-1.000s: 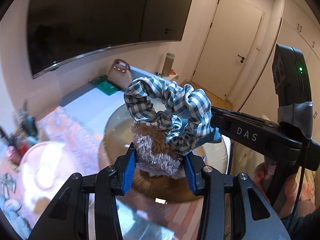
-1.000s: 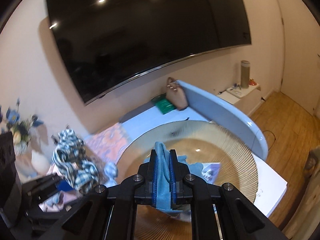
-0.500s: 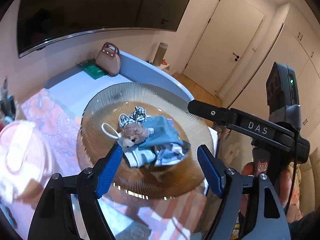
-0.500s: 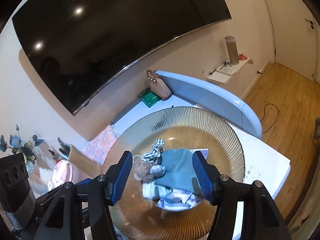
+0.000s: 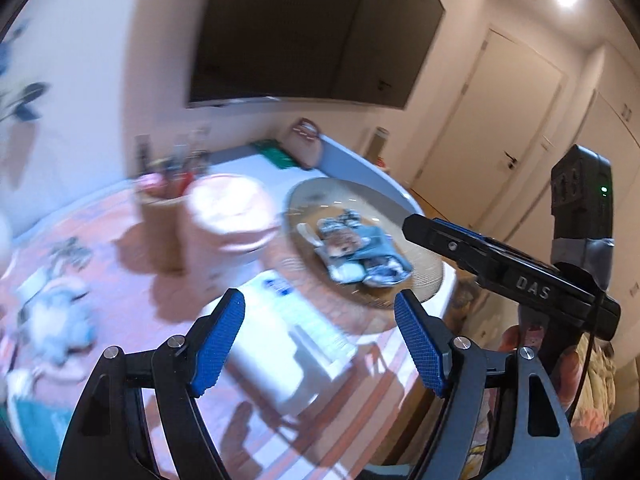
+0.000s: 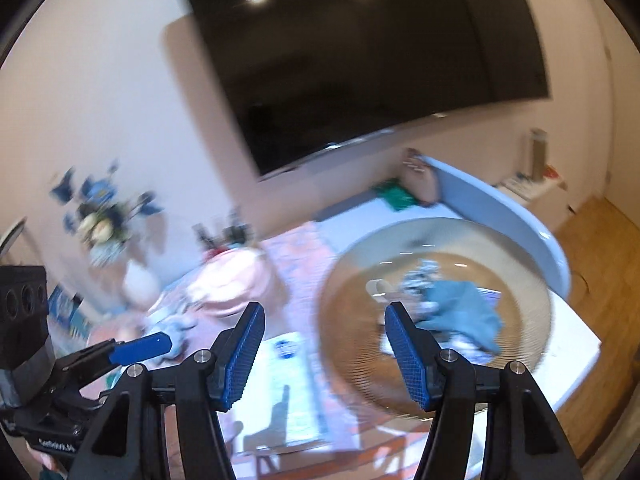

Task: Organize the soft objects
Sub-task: 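Move both open grippers back over the remaining items on the tablecloth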

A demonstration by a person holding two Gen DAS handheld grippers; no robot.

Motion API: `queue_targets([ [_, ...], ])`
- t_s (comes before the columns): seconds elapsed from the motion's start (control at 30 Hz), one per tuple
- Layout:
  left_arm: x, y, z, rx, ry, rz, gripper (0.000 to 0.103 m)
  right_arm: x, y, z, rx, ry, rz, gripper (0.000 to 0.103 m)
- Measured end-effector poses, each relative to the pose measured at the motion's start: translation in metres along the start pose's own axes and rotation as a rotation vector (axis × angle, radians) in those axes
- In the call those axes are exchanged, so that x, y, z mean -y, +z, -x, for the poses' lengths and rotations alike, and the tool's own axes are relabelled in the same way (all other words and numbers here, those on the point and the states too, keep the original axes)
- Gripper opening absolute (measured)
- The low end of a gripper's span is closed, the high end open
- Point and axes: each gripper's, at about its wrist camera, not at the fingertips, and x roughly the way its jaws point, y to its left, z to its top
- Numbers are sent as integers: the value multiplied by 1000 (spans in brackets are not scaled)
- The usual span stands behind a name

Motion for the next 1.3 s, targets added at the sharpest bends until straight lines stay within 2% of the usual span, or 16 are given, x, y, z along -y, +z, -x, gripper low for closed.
queue_targets([
  [0.17, -44, -21, 51, 63, 98, 74, 76, -74, -14, -7, -29, 67, 156, 64],
  [0.23, -67, -30, 75, 92, 152, 109, 76, -103, -20, -12, -36, 91, 214, 76],
  [0.27, -78, -34, 88, 107, 180, 128, 76, -115, -23, -13, -36, 100, 236, 78],
  [0.4, -119, -47, 132, 172, 292, 194, 76, -165, -35, -25, -58, 139, 332, 80],
  [0.6, -186, -70, 191, 252, 422, 322, 76, -210, -46, -51, -123, 203, 367, 80],
  [0.77, -228, -81, 216, 288, 493, 389, 76, -233, -45, -78, -148, 205, 375, 80],
  [0.9, -266, -86, 219, 304, 527, 462, 76, -240, -42, -102, -208, 247, 329, 81],
  [1.03, -299, -92, 205, 296, 543, 517, 76, -246, -39, -128, -250, 234, 310, 81],
  [1.3, -357, -98, 146, 205, 606, 568, 76, -266, -30, -176, -292, 188, 345, 81],
])
